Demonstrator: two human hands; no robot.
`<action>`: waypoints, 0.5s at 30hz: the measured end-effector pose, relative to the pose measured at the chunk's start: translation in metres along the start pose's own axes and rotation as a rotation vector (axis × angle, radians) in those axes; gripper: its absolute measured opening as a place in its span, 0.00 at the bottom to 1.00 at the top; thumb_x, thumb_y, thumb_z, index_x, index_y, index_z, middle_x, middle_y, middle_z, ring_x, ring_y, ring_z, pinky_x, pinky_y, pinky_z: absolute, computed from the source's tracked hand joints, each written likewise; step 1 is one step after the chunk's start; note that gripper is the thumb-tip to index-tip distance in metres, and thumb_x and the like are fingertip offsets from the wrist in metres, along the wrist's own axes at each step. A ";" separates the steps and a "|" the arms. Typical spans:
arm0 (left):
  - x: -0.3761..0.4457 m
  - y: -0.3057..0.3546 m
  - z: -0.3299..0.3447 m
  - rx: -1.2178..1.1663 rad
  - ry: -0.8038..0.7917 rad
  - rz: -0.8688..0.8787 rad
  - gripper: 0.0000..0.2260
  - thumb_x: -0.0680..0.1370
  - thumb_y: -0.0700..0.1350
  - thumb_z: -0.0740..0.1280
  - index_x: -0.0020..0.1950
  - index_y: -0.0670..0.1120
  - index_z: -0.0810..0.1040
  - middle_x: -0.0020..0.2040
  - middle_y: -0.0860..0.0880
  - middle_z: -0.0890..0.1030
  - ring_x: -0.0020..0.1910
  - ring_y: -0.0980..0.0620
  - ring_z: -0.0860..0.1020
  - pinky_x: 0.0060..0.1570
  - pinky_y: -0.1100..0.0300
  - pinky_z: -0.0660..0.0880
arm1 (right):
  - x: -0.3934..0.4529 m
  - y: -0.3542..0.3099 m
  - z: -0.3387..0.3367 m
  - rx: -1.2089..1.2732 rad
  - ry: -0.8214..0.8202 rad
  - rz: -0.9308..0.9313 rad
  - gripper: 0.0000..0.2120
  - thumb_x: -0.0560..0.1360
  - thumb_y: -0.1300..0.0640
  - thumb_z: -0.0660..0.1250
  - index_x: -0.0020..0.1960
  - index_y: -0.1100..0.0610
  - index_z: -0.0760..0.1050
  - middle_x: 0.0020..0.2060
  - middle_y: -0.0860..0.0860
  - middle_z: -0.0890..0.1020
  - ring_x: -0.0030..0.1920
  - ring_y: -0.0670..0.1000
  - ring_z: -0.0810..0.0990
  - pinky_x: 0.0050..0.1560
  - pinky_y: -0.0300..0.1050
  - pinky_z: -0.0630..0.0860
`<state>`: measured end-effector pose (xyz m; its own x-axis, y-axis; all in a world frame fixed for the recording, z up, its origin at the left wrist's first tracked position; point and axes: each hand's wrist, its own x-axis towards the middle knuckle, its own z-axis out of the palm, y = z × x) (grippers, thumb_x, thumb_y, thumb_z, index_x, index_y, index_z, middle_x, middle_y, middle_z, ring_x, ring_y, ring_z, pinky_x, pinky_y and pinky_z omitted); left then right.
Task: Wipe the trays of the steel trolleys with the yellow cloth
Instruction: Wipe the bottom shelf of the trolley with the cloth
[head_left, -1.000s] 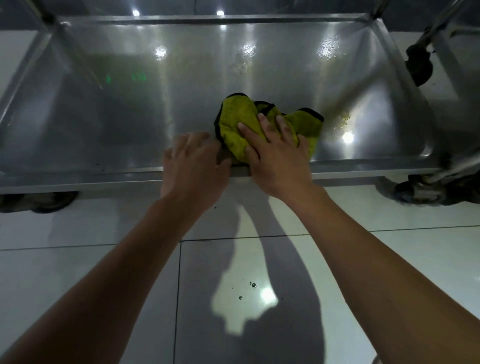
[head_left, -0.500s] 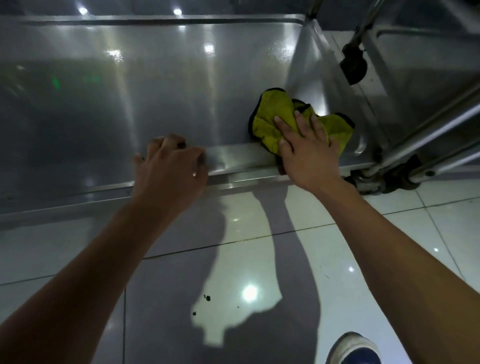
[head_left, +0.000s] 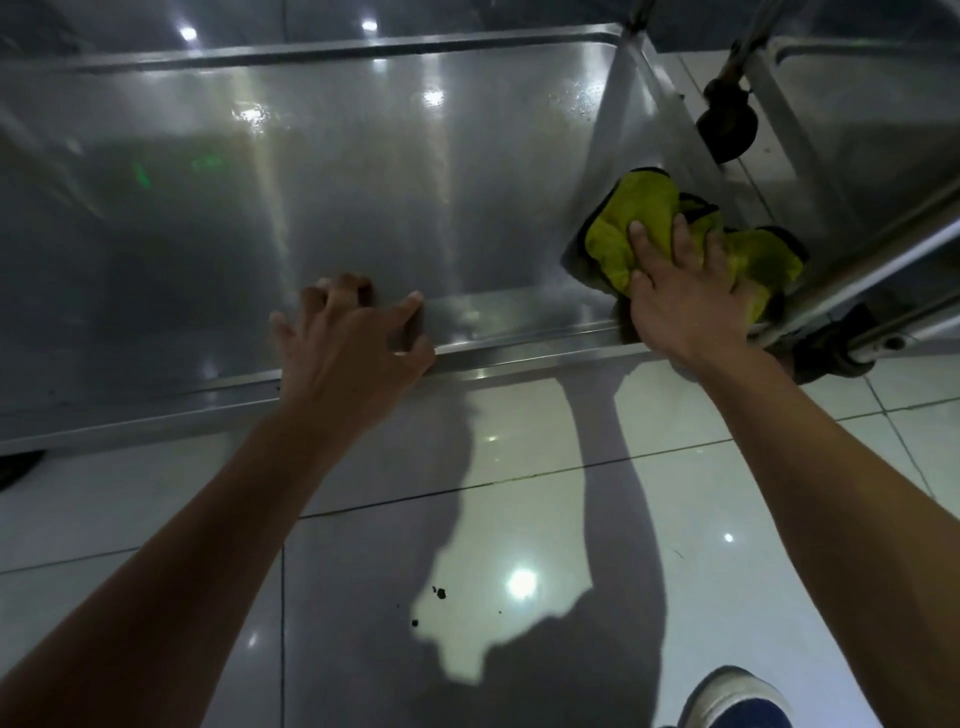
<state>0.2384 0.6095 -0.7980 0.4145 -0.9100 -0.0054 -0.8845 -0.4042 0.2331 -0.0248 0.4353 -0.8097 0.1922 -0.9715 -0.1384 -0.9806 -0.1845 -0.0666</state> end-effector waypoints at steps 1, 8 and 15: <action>0.002 -0.002 -0.002 0.010 -0.004 0.008 0.25 0.71 0.67 0.63 0.66 0.61 0.76 0.68 0.49 0.72 0.66 0.39 0.69 0.63 0.35 0.67 | -0.002 -0.010 0.001 0.006 -0.007 -0.026 0.26 0.83 0.44 0.46 0.78 0.34 0.42 0.81 0.47 0.45 0.80 0.59 0.42 0.72 0.72 0.48; 0.006 -0.018 -0.012 0.026 -0.005 0.041 0.32 0.72 0.71 0.63 0.68 0.52 0.75 0.70 0.53 0.74 0.66 0.44 0.71 0.56 0.45 0.72 | -0.023 -0.098 0.011 0.020 -0.001 -0.238 0.27 0.82 0.43 0.46 0.79 0.34 0.44 0.81 0.46 0.45 0.80 0.59 0.42 0.72 0.71 0.50; 0.005 -0.020 -0.009 0.048 -0.041 0.091 0.26 0.76 0.71 0.58 0.57 0.52 0.81 0.61 0.52 0.76 0.62 0.44 0.72 0.54 0.46 0.72 | -0.021 -0.189 0.020 0.054 -0.091 -0.424 0.27 0.81 0.43 0.50 0.77 0.30 0.47 0.81 0.43 0.44 0.80 0.56 0.38 0.73 0.70 0.45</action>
<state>0.2602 0.6133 -0.7942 0.3235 -0.9459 -0.0265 -0.9277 -0.3225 0.1878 0.1571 0.4937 -0.8136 0.5827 -0.7938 -0.1741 -0.8110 -0.5542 -0.1877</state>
